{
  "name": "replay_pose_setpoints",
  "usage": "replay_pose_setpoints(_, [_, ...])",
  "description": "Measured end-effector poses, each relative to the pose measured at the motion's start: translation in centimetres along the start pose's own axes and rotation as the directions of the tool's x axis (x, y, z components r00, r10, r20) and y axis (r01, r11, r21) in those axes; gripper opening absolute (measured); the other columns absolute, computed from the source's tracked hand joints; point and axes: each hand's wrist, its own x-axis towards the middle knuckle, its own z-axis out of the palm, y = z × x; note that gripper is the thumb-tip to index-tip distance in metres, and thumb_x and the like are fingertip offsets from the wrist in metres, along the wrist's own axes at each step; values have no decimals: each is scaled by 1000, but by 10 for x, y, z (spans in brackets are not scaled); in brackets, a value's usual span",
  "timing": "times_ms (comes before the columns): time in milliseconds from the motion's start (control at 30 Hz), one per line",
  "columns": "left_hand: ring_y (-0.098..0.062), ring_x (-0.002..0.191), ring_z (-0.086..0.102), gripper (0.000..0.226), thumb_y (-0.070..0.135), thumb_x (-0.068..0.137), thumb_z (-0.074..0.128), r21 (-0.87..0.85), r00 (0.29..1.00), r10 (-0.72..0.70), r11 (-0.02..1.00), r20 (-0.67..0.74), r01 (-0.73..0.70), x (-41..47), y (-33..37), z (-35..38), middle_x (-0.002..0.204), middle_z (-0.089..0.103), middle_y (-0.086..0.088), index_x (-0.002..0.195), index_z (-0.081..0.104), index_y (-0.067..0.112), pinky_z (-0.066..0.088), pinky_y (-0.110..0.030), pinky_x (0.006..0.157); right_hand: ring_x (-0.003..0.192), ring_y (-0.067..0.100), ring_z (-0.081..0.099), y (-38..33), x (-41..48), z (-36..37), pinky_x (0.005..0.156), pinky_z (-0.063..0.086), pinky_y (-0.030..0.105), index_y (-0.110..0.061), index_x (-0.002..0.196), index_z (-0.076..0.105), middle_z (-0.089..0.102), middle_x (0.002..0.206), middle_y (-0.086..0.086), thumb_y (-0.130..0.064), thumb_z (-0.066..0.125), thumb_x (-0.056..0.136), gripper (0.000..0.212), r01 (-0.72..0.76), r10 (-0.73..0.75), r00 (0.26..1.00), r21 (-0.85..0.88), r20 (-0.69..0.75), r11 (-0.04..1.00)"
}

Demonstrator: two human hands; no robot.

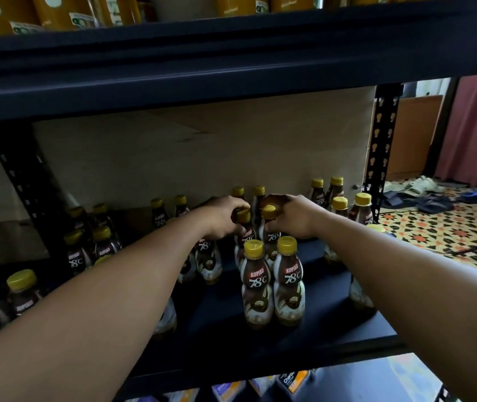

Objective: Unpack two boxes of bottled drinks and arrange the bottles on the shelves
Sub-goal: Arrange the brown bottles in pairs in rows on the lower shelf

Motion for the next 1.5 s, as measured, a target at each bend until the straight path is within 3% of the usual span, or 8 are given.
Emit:
replay_pose_setpoints(133, [-20, 111, 60, 85, 29, 92, 75, -58, 1000, -21, 998, 12, 22, -15, 3, -12, 141, 57, -5, 159, 24, 38, 54, -35, 91, 93, 12, 56, -5, -8, -18, 72, 43, 28, -35, 89, 55, 63, 109, -5, -53, 57, 96, 19, 18, -8, 997, -141, 73, 990])
replay_pose_setpoints(367, [-14, 105, 53, 55, 45, 94, 66, 49, 995, 65, 997, -82, -61, -82, 11, -64, 131, 55, 3, 145, 48, 35, 42, -30, 81, 112, 18, 61, -24, -42, -70, 99, 53, 43, -36, 102, 72, 63, 133, -7, -80, 45, 76, 57, -64, 55, 996, -126, -73, 990])
replay_pose_setpoints(467, [-11, 100, 63, 53, 47, 95, 66, 43, 994, 90, 995, -63, -87, -116, 7, -85, 131, 61, 3, 144, 51, 35, 48, -30, 86, 110, 21, 62, -53, -68, -86, 102, 50, 42, -27, 123, 68, 69, 123, -1, -56, 61, 93, 42, -48, 42, 995, -57, -90, 997])
replay_pose_setpoints(667, [-13, 89, 74, 38, 48, 90, 71, 56, 985, -1, 998, 175, -9, -181, -26, -108, 118, 70, 7, 124, 65, 32, 61, -39, 85, 112, 17, 59, -118, -114, -86, 101, 48, 38, -29, 148, 48, 58, 131, -4, -44, 66, 97, 56, 60, -45, 958, -47, 284, 997])
replay_pose_setpoints(900, [-9, 89, 73, 58, 48, 90, 72, 48, 987, -70, 997, 144, 64, -240, -91, -101, 124, 62, 10, 142, 55, 27, 56, -35, 93, 121, 19, 58, -174, -128, -39, 109, 46, 40, -35, 148, 49, 60, 137, -6, -51, 68, 94, 59, 137, -119, 930, -28, 347, 990])
replay_pose_setpoints(1100, [-15, 116, 56, 66, 51, 89, 72, 68, 992, -105, 993, 67, 101, -256, -137, -81, 140, 56, -1, 147, 49, 30, 44, -28, 99, 130, 22, 53, -204, -114, 4, 104, 42, 30, -34, 152, 44, 51, 151, 0, -50, 67, 95, 64, 172, -159, 924, -9, 348, 985])
replay_pose_setpoints(1300, [-11, 132, 48, 78, 34, 88, 78, -132, 998, -64, 989, -28, 60, -237, -163, -50, 145, 48, 13, 154, 36, 34, 38, -27, 112, 146, 30, 37, -224, -85, 35, 112, 36, 36, -36, 164, 9, 28, 166, 6, -44, 67, 97, 89, 195, -188, 955, -8, 229, 981])
replay_pose_setpoints(1500, [-20, 142, 40, 91, 30, 87, 79, -237, 993, -69, 971, -100, 44, -211, -173, -14, 158, 39, 4, 158, 23, 43, 32, -24, 106, 134, 25, 51, -225, -57, 66, 109, 46, 42, -43, 159, 24, 46, 156, 3, -37, 71, 94, 79, 180, -189, 966, 65, 175, 981])
